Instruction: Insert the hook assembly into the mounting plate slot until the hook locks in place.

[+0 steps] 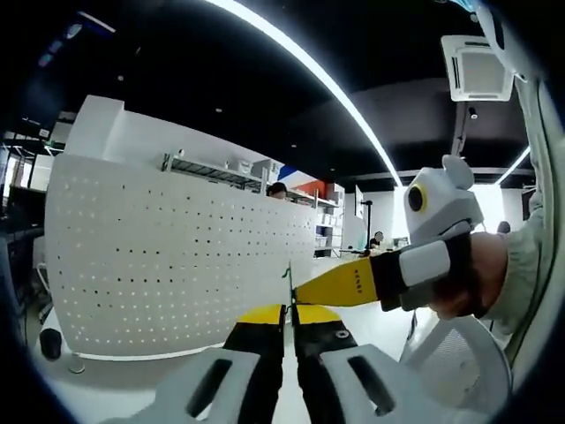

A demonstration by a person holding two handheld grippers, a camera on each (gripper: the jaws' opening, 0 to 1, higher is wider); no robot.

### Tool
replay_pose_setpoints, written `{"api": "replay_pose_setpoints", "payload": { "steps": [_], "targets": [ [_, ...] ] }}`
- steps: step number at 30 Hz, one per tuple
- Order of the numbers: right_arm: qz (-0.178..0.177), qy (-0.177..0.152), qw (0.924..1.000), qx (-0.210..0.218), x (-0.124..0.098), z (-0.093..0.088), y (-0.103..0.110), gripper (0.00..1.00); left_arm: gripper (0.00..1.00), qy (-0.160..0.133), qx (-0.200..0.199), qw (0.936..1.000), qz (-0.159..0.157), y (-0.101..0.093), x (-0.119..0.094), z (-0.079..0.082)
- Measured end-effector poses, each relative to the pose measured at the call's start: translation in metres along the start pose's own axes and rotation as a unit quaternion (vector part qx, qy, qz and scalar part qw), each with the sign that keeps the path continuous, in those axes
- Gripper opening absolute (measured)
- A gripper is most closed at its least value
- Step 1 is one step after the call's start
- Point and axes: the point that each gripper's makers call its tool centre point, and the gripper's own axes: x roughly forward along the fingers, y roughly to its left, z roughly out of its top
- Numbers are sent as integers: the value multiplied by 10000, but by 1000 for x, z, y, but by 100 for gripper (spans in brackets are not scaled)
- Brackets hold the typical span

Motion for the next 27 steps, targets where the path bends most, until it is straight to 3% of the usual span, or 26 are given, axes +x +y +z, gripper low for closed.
{"api": "replay_pose_setpoints", "payload": {
  "steps": [8, 27],
  "targets": [
    [-20, 48, 9990, -435, 1, -3, 3, 1, 4, 55, -65, 10000, 29, 1, 0, -4],
    [-133, 71, 9984, -539, 3, -8, -2, 1, 5, 432, -166, 9989, 53, 1, -4, -14]
  ]
}}
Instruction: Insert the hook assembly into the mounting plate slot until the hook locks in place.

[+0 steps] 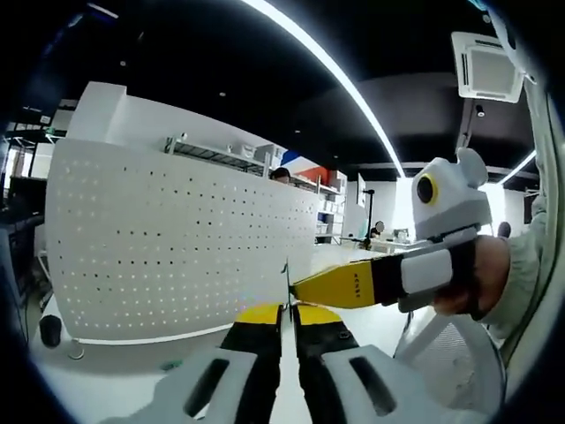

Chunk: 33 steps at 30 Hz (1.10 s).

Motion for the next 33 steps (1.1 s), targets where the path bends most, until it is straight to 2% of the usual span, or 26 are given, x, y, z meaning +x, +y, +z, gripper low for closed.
{"api": "replay_pose_setpoints", "payload": {
  "steps": [3, 6, 11, 13, 16, 19, 22, 24, 29, 33],
  "targets": [
    [-45, -47, 10000, 11, -1, 2, -3, 1, 9, 99, 27, 9999, -2, -1, -1, -3],
    [-74, -50, 10000, -8, -1, 3, -5, 1, 18, 231, 40, 9997, 37, -1, -2, -7],
    [-72, -78, 9999, -107, -2, 5, -4, 1, 20, 346, 78, 9992, 171, 4, -7, -10],
    [-78, -86, 9999, -100, -3, 5, -5, 1, 23, 488, 96, 9983, 319, 10, -11, -15],
    [-89, -82, 9999, -111, -3, 5, -6, 1, 26, 793, 243, 9955, 452, 19, -18, -25],
    [-96, -90, 9998, -120, -3, 5, -7, 1, 26, 911, 310, 9936, 592, 26, -25, -32],
    [-95, -91, 9999, -98, -3, 5, -8, 1, 29, 1025, 244, 9919, 710, 32, -30, -37],
    [-92, -97, 9999, -47, -3, 5, -8, 1, 32, 1383, 188, 9867, 838, 38, -37, -49],
    [-112, -103, 9999, -44, -3, 5, -9, 1, 36, 1640, 72, 9818, 952, 43, -44, -63],
    [-156, -130, 9998, -75, -1, 8, -14, 1, 36, 1675, 56, 9796, 1112, 46, -52, -70]
  ]
}}
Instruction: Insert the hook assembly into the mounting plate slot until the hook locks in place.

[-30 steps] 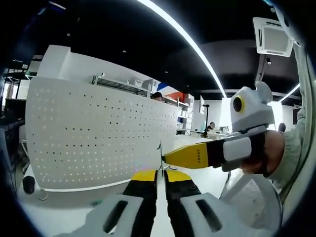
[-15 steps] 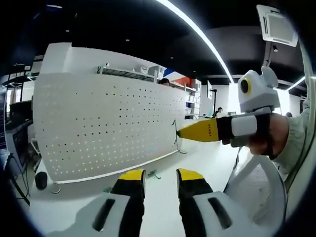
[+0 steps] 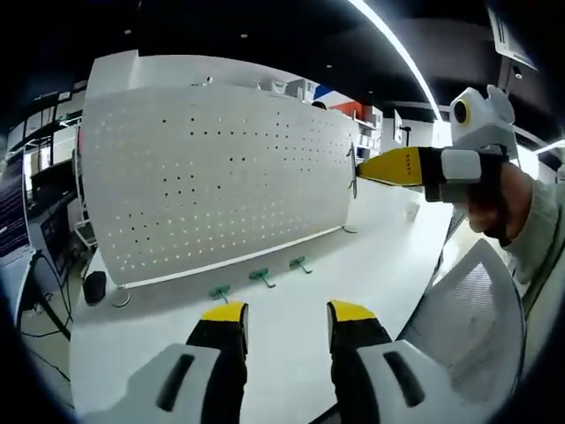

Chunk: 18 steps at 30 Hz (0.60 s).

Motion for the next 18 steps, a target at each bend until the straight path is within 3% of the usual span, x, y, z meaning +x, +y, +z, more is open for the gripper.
{"api": "replay_pose_setpoints", "payload": {
  "steps": [9, 18],
  "targets": [
    [-176, -106, 9997, -123, 6, 13, -18, 1, 40, 175, -150, 9997, 44, 0, -6, -13],
    [-512, -284, 9976, -361, 11, 33, -48, 1, 45, 346, -259, 9990, 115, 1, -12, -27]
  ]
}}
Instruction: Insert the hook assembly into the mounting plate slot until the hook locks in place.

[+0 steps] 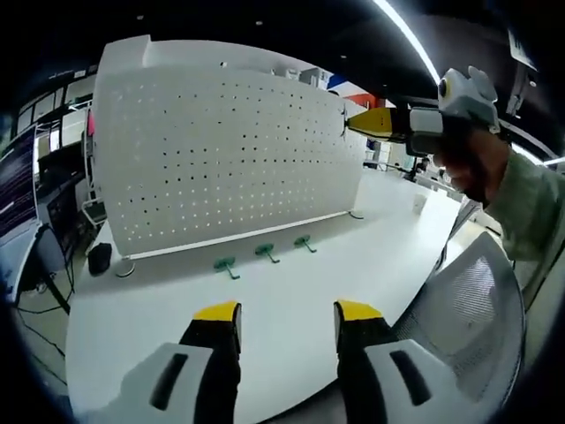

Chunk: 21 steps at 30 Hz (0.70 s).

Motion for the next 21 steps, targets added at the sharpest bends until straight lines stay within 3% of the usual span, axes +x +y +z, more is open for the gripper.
{"api": "replay_pose_setpoints", "payload": {
  "steps": [5, 11, 17, 21],
  "targets": [
    [-191, -117, 9996, -175, 6, 11, -15, 1, 45, 80, -18, 10000, 43, 2, -3, -7],
    [-345, -225, 9991, 70, 22, 14, -32, 1, 47, 71, -137, 9999, 71, 4, -6, -9],
    [-609, -387, 9974, 0, 44, 24, -51, 1, 47, 84, -167, 9997, 123, 9, -7, -11],
    [-824, -667, 9943, -119, 53, 37, -61, 1, 47, 122, -175, 9997, 107, 9, -6, -14]
  ]
}}
